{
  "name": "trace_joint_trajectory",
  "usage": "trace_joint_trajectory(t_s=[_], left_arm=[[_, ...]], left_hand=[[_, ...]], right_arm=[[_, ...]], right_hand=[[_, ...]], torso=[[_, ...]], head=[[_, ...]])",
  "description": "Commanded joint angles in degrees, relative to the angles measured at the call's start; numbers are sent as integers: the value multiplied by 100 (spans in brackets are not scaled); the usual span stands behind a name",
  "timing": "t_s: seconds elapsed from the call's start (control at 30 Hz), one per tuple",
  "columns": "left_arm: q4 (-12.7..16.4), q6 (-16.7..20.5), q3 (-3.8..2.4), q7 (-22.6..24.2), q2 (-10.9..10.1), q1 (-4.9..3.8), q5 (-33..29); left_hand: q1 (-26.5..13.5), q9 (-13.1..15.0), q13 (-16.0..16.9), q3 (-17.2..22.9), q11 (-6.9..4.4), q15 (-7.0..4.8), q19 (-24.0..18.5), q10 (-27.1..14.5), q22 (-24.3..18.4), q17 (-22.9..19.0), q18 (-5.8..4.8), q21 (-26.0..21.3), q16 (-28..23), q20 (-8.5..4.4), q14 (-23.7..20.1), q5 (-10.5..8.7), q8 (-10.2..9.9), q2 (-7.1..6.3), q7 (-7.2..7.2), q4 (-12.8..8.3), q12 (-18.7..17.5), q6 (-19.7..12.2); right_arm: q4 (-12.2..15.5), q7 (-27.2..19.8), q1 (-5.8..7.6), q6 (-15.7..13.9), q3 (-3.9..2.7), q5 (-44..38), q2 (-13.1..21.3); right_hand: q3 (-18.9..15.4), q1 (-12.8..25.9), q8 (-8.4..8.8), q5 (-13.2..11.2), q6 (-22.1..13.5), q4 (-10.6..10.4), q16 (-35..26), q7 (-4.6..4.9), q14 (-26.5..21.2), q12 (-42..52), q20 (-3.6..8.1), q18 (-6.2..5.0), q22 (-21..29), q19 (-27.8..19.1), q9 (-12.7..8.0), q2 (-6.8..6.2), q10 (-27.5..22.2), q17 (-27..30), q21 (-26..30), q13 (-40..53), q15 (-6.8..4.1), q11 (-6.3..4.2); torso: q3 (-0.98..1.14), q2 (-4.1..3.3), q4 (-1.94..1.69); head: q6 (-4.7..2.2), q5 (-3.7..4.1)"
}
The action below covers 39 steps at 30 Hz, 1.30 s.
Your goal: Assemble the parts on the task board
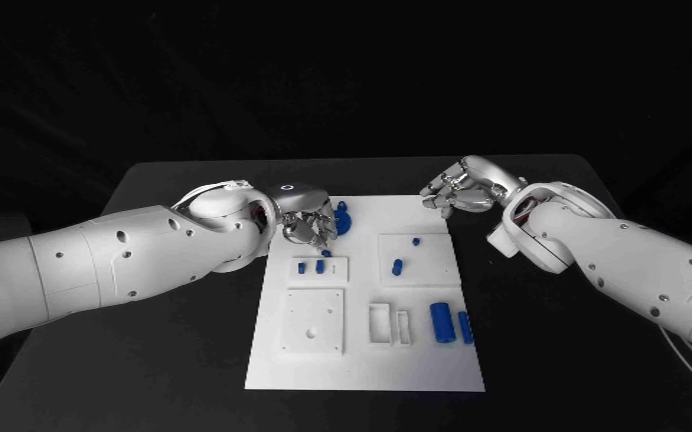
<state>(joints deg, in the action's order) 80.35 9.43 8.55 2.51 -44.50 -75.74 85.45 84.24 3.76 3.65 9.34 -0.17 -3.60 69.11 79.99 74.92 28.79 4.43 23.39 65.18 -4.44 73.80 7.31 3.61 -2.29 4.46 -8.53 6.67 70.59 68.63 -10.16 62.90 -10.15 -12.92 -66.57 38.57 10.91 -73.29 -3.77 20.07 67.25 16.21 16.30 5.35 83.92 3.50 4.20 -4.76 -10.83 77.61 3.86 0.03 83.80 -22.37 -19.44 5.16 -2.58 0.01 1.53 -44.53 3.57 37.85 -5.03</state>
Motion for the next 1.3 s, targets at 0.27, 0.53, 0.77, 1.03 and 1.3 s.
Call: trace_joint_trajectory(t_s=[0.27,0.53,0.77,1.03,1.3], left_arm=[[-152,-390,78,-347,232,-6,667],[-195,-572,106,-524,327,-5,844],[-211,-628,114,-691,373,-5,985],[-223,-598,116,-781,401,-4,1045],[-253,-508,116,-807,412,-3,1060]], left_hand=[[6,-11,977,-266,-68,-82,122,-648,106,175,-123,-148,173,-105,-51,-7,-8,0,-23,51,2027,-44],[37,-6,1744,-362,-97,-81,137,-1204,118,275,-135,-145,350,-107,-107,-6,-7,68,-31,43,3385,-76],[39,-6,1756,-370,-100,-80,138,-1326,122,294,-123,-104,440,-103,-125,24,-6,94,-32,29,3706,-59],[34,-5,1793,-356,-105,-77,122,-1466,121,307,-114,-50,534,-99,-148,71,-7,110,-36,31,4057,-50],[12,-4,1821,-336,-104,-70,91,-1570,120,318,-113,-20,589,-90,-201,93,-5,133,-38,76,4269,-22]], right_arm=[[46,63,3,-41,-15,-188,-18],[50,58,3,-43,-22,-150,-19],[51,52,3,-39,-25,-114,-11],[35,37,3,-7,-27,-85,-4],[18,19,3,59,-28,-51,-5]], right_hand=[[-101,156,20,106,-111,-10,1326,-41,-98,425,128,67,-517,93,-6,26,263,-1139,-642,846,-166,-122],[-81,193,19,103,-144,-9,1645,-33,-302,244,114,44,-829,-129,-4,51,268,-1257,-874,1295,-159,-116],[-76,199,19,102,-148,-19,1679,-31,-318,174,104,36,-916,-171,-3,52,272,-1200,-899,1411,-154,-114],[-91,229,19,113,-154,-23,1698,-32,-324,173,102,40,-935,-170,-3,56,271,-1182,-884,1444,-154,-115],[-88,231,19,115,-143,-21,1690,-33,-351,143,97,44,-934,-190,-3,77,258,-1167,-859,1444,-147,-109]], torso=[[14,-5,13],[12,-4,13],[12,-3,10],[7,-5,12],[8,0,11]], head=[[-12,1],[-16,26],[4,48],[20,68],[19,78]])
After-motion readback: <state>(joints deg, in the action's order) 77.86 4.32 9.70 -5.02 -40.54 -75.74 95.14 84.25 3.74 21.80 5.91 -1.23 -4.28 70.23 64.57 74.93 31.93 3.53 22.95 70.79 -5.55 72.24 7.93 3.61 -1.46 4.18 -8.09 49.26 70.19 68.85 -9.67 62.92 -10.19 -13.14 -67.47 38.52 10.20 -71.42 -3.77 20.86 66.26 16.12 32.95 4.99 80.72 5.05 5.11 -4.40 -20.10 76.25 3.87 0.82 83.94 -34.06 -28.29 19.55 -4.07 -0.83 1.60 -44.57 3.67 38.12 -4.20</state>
